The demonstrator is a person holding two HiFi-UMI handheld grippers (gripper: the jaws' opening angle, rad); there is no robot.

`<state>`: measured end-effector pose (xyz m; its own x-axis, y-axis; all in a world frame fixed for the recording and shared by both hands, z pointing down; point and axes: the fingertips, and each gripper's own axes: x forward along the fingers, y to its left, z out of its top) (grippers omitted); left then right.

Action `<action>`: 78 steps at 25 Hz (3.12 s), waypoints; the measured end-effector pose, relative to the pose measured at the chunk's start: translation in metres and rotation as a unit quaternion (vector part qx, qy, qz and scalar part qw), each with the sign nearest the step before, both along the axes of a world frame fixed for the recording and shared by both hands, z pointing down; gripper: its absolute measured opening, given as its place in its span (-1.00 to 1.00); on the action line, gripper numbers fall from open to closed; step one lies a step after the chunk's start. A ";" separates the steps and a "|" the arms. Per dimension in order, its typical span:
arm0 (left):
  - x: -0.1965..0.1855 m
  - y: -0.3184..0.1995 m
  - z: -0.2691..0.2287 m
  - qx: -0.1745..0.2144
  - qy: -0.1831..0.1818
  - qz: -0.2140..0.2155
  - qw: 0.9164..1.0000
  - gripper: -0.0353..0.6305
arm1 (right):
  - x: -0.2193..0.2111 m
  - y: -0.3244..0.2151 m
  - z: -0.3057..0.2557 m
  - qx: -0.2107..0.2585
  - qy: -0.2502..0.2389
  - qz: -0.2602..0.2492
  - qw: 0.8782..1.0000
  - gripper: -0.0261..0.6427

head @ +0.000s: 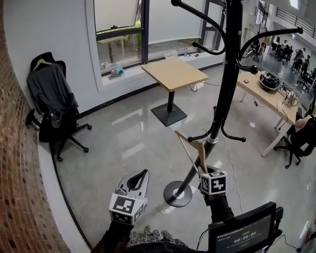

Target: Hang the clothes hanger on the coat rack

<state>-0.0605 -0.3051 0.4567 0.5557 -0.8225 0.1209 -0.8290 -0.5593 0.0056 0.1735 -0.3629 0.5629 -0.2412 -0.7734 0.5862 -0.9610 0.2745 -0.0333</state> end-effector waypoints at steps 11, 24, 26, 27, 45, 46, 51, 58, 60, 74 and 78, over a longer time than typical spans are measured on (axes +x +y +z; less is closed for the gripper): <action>-0.002 0.001 0.006 -0.007 -0.006 -0.001 1.000 -0.88 | 0.001 -0.008 0.025 -0.037 -0.001 0.006 0.999 -0.84; -0.002 -0.003 0.012 -0.015 -0.015 0.005 1.000 -0.88 | -0.005 -0.016 0.034 -0.017 -0.008 -0.001 1.000 -0.84; -0.002 -0.005 0.013 -0.017 -0.011 0.007 1.000 -0.88 | -0.005 -0.018 0.033 -0.005 -0.002 -0.007 1.000 -0.83; -0.001 -0.005 0.013 -0.019 -0.009 0.008 1.000 -0.88 | -0.005 -0.018 0.033 0.001 0.001 -0.009 1.000 -0.83; 0.019 0.008 0.011 -0.014 -0.012 0.015 1.000 -0.88 | 0.017 0.008 -0.045 0.139 0.044 -0.022 0.989 -0.52; 0.021 0.010 0.010 -0.013 -0.013 0.015 1.000 -0.88 | 0.020 0.014 -0.054 0.149 0.030 -0.016 0.988 -0.52; 0.043 0.025 0.005 -0.012 -0.018 0.024 0.999 -0.88 | 0.035 0.059 -0.088 0.185 0.018 0.004 0.983 -0.52; 0.068 0.035 -0.003 0.005 -0.021 0.041 0.999 -0.88 | 0.034 0.103 -0.109 0.211 0.015 0.009 0.977 -0.53; 0.072 0.033 -0.003 0.008 -0.022 0.048 0.999 -0.88 | 0.032 0.110 -0.110 0.214 0.017 0.016 0.976 -0.53; 0.106 0.050 -0.002 0.012 -0.026 0.083 0.996 -0.88 | 0.034 0.145 -0.104 0.217 -0.004 0.033 0.976 -0.83; 0.106 0.059 -0.006 0.013 -0.029 0.082 0.996 -0.88 | 0.033 0.154 -0.106 0.224 0.005 0.026 0.974 -0.89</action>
